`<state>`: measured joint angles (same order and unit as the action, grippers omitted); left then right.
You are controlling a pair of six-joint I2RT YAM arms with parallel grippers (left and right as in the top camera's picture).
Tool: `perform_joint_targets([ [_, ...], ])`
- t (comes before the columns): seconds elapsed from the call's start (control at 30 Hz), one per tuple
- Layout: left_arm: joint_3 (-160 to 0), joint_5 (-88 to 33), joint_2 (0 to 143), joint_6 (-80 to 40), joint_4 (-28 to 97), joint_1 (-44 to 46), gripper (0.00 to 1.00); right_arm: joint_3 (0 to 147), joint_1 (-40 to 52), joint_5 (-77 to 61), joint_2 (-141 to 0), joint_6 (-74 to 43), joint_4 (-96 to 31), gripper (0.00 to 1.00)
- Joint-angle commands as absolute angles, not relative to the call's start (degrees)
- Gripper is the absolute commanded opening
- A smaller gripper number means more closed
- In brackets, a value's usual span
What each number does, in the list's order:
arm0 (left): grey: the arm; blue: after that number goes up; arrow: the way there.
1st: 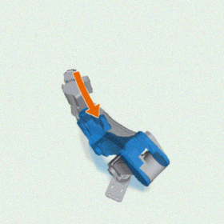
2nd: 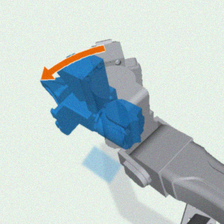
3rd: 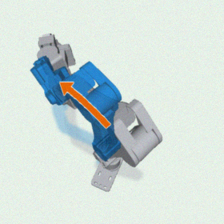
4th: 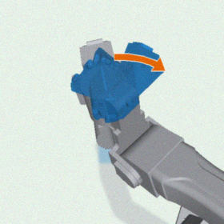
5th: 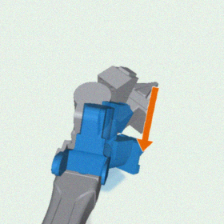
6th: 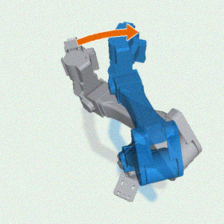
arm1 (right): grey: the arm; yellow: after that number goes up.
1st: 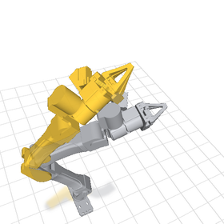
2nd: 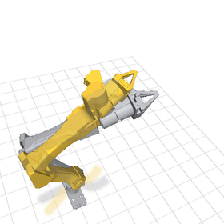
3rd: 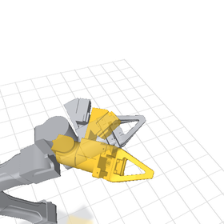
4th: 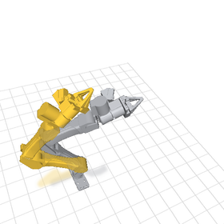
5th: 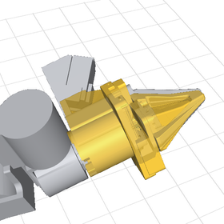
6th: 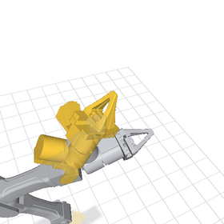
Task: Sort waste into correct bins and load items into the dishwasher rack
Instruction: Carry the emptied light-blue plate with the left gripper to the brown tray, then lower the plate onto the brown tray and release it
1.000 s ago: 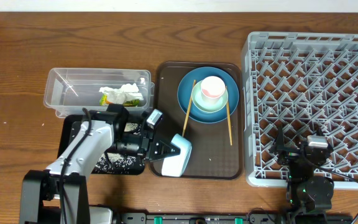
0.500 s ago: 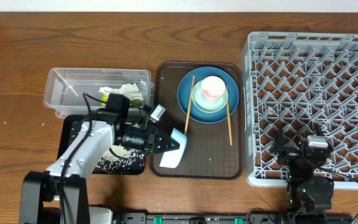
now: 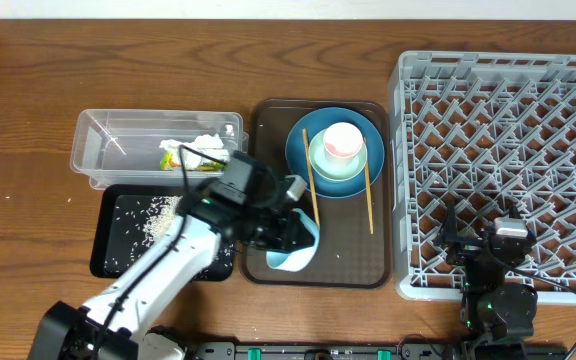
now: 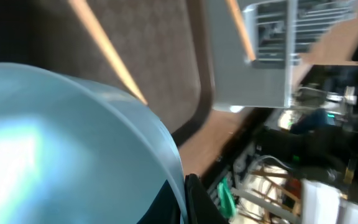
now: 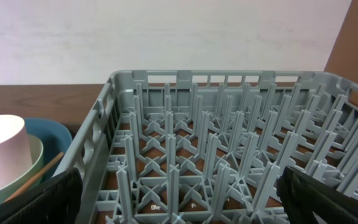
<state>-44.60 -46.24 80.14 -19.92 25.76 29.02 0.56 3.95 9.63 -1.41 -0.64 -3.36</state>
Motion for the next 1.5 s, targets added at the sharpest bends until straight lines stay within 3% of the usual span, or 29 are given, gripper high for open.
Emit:
perform_joint_targets([
  [0.0,-45.39,-33.58,79.61,-28.97,25.1,33.71,0.06,0.32,4.58,9.61,-1.41,-1.19,-3.4,0.99],
  [0.3,-45.39,-13.89,79.64,-36.75,24.91,42.98,0.12,0.32,4.56,9.63,-1.41,-1.19,-3.4,0.99],
  [0.37,-45.39,-12.32,79.61,-36.77,24.77,43.53,0.23,0.32,4.56,9.61,-1.41,-1.19,-3.42,0.99],
  [0.57,-45.39,-12.29,79.64,-36.75,23.53,43.53,0.41,0.32,4.58,9.61,-1.41,-1.19,-3.4,0.99],
  [0.97,-47.37,-10.81,78.39,-36.12,22.17,42.72,0.45,0.32,4.58,9.61,-1.41,-1.19,-3.42,0.99],
  [1.27,-47.77,-10.83,72.18,-31.4,24.88,35.27,0.5,0.32,4.58,9.63,-1.41,-1.15,-3.4,0.99],
  [1.47,-47.77,-10.83,66.96,-24.6,26.87,30.37,0.56,0.32,4.54,15.18,-1.41,11.03,-2.81,0.99],
])
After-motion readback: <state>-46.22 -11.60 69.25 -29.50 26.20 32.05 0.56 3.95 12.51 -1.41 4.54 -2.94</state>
